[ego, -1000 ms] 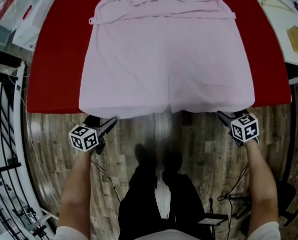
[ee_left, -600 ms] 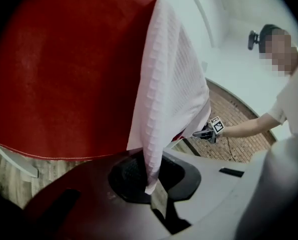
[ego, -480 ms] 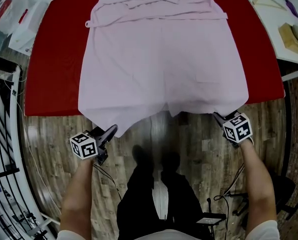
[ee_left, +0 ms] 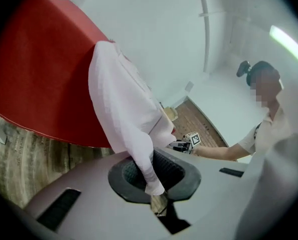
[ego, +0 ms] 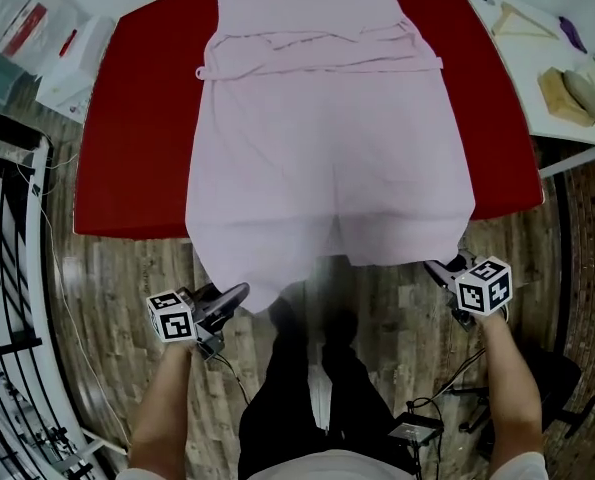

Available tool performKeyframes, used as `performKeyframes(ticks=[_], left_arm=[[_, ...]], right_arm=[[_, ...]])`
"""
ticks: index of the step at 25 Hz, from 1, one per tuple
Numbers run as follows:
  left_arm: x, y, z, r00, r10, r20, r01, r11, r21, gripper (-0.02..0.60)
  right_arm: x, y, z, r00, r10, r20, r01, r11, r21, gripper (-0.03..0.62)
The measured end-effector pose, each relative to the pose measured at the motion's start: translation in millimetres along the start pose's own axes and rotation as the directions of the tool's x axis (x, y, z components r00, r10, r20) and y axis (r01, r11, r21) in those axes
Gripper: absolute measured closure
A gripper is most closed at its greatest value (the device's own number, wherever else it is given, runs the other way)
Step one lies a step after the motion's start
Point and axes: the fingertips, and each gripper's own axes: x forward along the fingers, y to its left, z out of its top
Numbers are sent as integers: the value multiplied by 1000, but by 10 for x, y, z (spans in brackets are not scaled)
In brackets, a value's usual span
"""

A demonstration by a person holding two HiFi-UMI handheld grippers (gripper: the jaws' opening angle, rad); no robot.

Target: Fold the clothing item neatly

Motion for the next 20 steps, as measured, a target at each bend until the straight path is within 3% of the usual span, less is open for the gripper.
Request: performKeyframes(ticks=[5,10,16,20], left_arm=[[-122,-421,232,997,-38,63,39,999,-17,572],[-208,-794,503,985,-106,133,113,993,-41,572],[-358,-1211,963,948,-187,257,207,977,-50,572],[-428,-1435,1259,929,-229,291,246,969,-25,572]], right_arm=[[-318,328,149,998,67,-5,-67,998,1,539],[-651,584,269,982,186,-26,-185,982,34,539],[-1154,728,729,952,290,96,-298,951,84,539],[-1411,756,1189,919,334,210,-358,929,91,539]])
